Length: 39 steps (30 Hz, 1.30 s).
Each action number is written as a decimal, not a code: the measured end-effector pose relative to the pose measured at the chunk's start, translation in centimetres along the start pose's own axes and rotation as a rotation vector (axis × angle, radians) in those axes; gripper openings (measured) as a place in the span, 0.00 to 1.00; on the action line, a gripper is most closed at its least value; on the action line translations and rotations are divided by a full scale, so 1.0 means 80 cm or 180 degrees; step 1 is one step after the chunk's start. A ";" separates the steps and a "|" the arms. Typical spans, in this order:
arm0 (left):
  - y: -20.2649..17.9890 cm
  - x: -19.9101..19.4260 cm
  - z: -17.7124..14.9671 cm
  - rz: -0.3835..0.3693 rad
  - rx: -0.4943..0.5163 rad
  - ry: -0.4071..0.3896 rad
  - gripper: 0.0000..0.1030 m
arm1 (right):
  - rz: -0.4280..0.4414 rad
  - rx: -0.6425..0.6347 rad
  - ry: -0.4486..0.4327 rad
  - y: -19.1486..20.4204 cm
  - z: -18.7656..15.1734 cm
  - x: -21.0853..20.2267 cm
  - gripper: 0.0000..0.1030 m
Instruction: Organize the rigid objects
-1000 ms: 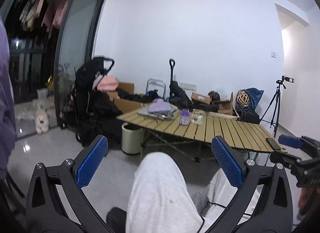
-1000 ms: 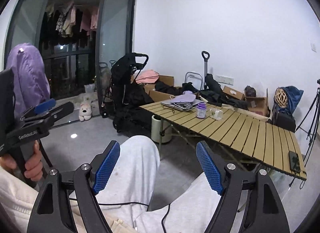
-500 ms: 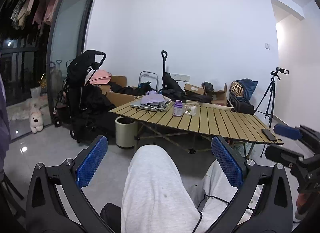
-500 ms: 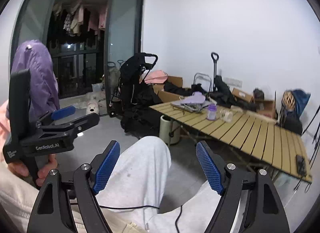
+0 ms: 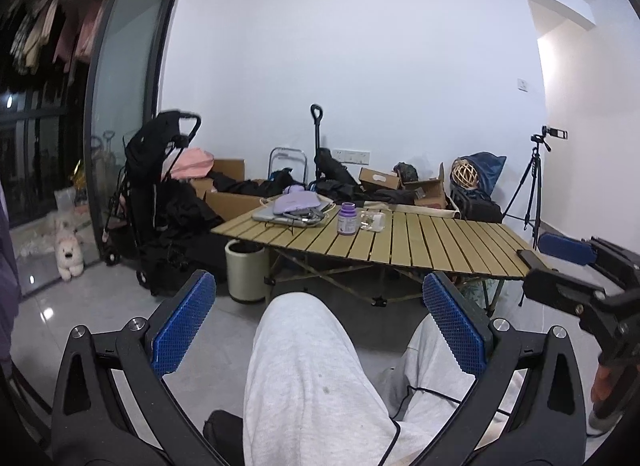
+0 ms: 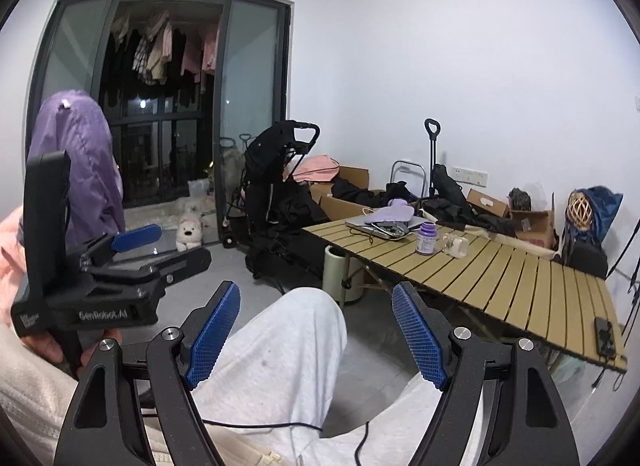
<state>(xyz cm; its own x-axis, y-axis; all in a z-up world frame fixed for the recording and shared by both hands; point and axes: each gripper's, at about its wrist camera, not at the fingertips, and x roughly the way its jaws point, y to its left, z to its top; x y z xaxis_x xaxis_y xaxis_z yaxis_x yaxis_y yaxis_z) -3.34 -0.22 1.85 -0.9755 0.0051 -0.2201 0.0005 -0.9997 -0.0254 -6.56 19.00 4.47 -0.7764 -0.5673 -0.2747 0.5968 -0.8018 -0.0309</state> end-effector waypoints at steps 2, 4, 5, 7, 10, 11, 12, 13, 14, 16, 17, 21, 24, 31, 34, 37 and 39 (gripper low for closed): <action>-0.006 -0.005 0.001 0.0006 0.0075 -0.0057 1.00 | -0.0046 0.0008 -0.0038 -0.003 -0.001 -0.004 0.81; -0.007 -0.007 0.000 -0.0009 0.0102 -0.0069 1.00 | -0.0071 0.0044 -0.0047 -0.006 0.000 -0.006 0.81; -0.007 -0.006 0.001 -0.0007 0.0104 -0.0067 1.00 | -0.0057 0.0058 -0.0058 -0.007 0.000 -0.007 0.81; -0.007 -0.007 0.001 0.0008 0.0084 -0.0063 1.00 | -0.0056 0.0062 -0.0064 -0.007 0.001 -0.007 0.81; -0.004 -0.007 0.003 0.0028 0.0046 -0.0066 1.00 | -0.0053 0.0043 -0.0031 -0.007 0.000 -0.006 0.81; -0.005 -0.007 0.003 0.0034 0.0045 -0.0076 1.00 | -0.0058 0.0048 -0.0020 -0.007 0.000 -0.005 0.81; -0.005 -0.008 0.003 0.0036 0.0051 -0.0082 1.00 | -0.0051 0.0059 -0.0014 -0.006 0.000 -0.005 0.81; -0.005 -0.008 0.004 0.0039 0.0058 -0.0086 1.00 | -0.0042 0.0070 -0.0005 -0.007 -0.001 -0.003 0.81; -0.005 -0.008 0.004 0.0041 0.0060 -0.0084 1.00 | -0.0037 0.0081 0.0005 -0.008 -0.001 -0.002 0.81; -0.005 -0.008 0.003 0.0033 0.0063 -0.0080 1.00 | -0.0040 0.0085 0.0019 -0.008 -0.001 -0.001 0.81; -0.005 -0.009 0.003 0.0033 0.0063 -0.0079 1.00 | -0.0047 0.0084 0.0026 -0.008 -0.002 -0.001 0.81; -0.005 -0.009 0.003 0.0033 0.0061 -0.0080 1.00 | -0.0068 0.0095 0.0055 -0.010 -0.002 0.002 0.81; -0.004 -0.009 0.004 0.0029 0.0065 -0.0080 1.00 | -0.0065 0.0097 0.0061 -0.009 -0.003 0.002 0.81; -0.004 -0.008 0.004 0.0032 0.0061 -0.0080 1.00 | -0.0055 0.0059 0.0096 -0.002 -0.004 0.005 0.81; -0.003 -0.009 0.002 0.0036 0.0052 -0.0079 1.00 | -0.0058 0.0054 0.0099 -0.002 -0.005 0.005 0.81; -0.003 -0.009 0.002 0.0037 0.0054 -0.0078 1.00 | -0.0058 0.0064 0.0107 -0.001 -0.005 0.005 0.81; -0.003 -0.008 0.001 0.0038 0.0051 -0.0076 1.00 | -0.0057 0.0068 0.0108 -0.001 -0.005 0.005 0.81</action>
<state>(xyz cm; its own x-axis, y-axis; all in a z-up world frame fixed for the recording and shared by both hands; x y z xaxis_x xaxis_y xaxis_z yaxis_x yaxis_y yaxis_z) -2.76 -0.01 2.06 -0.9804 -0.0071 -0.1970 0.0086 -0.9999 -0.0071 -6.82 18.92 3.96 -0.7794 -0.5463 -0.3067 0.5780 -0.8159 -0.0158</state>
